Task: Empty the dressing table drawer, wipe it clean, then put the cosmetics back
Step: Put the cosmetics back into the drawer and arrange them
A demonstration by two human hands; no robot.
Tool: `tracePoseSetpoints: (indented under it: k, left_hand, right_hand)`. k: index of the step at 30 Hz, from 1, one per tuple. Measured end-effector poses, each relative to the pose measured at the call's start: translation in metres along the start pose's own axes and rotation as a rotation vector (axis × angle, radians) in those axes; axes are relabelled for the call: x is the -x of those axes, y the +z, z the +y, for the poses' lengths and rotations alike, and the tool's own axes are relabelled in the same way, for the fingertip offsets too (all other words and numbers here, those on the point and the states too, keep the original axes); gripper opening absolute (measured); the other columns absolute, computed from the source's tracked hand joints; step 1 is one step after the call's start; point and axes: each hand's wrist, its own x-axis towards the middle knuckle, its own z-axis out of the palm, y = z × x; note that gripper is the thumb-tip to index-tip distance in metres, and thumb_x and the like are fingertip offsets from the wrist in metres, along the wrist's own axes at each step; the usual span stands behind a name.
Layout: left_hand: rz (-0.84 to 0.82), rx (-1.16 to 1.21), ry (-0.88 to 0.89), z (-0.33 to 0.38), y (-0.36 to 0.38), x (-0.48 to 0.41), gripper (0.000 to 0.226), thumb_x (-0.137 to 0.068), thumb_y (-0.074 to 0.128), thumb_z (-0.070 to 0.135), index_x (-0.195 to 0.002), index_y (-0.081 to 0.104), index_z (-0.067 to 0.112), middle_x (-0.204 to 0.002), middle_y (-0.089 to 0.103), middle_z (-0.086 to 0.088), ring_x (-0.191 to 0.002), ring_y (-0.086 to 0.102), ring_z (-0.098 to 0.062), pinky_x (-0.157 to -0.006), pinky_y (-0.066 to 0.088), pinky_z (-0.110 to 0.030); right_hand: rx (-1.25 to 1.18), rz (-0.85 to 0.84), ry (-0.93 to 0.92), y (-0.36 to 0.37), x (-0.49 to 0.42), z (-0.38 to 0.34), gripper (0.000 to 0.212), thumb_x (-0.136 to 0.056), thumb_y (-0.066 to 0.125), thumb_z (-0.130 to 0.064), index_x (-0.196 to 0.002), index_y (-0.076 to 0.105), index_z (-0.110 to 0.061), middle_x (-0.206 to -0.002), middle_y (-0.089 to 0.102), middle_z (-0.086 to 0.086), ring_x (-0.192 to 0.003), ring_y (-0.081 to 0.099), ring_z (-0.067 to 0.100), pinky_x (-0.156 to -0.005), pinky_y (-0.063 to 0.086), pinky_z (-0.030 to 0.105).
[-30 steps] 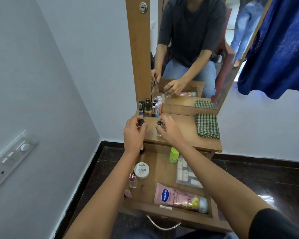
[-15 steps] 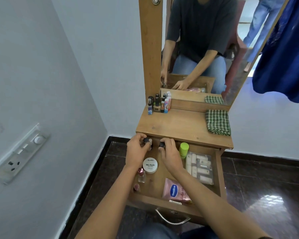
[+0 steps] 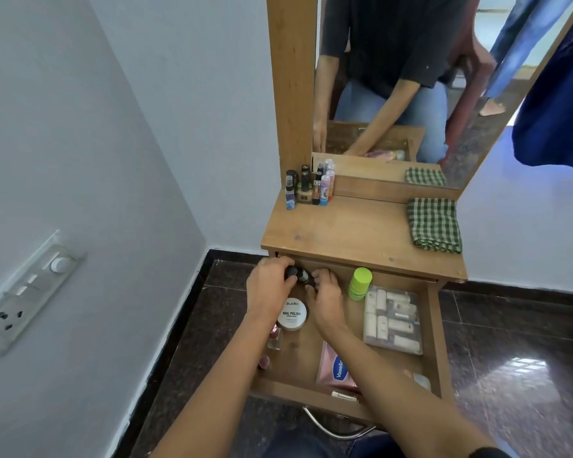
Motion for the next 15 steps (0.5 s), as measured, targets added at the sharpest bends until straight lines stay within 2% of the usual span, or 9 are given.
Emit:
tracePoseSetpoints:
  k: [4,9,15]
  left_hand:
    - [0.018,-0.165,0.042,0.0,0.001,-0.003,0.021,-0.083,0.068,0.035,-0.103,0.067,0.03,-0.097,0.069,0.01,-0.101,0.048,-0.014,-0.083,0.032,-0.029]
    - [-0.023,-0.26,0.041,-0.004,0.004,-0.007,0.025,-0.081,0.068,0.042,-0.104,0.066,0.031,-0.104,0.064,0.009,-0.105,0.046,-0.016,-0.085,0.032,-0.031]
    - [-0.063,-0.318,0.053,-0.007,0.005,-0.014,0.032,-0.079,0.07,0.044,-0.107,0.065,0.031,-0.109,0.053,0.007,-0.107,0.043,-0.017,-0.087,0.031,-0.031]
  right_hand:
    - [-0.043,-0.02,0.061,0.005,-0.005,0.001,0.021,-0.081,0.06,-0.002,-0.103,0.058,-0.005,-0.101,0.058,0.013,-0.089,0.059,0.029,-0.081,0.049,0.042]
    - [-0.054,-0.051,0.112,0.008,-0.01,0.0,0.017,-0.082,0.061,-0.004,-0.1,0.06,-0.005,-0.093,0.064,0.014,-0.086,0.062,0.029,-0.077,0.05,0.04]
    - [-0.065,-0.056,0.181,0.012,-0.014,-0.006,0.014,-0.084,0.061,-0.009,-0.098,0.062,-0.007,-0.094,0.07,0.01,-0.088,0.066,0.028,-0.077,0.053,0.04]
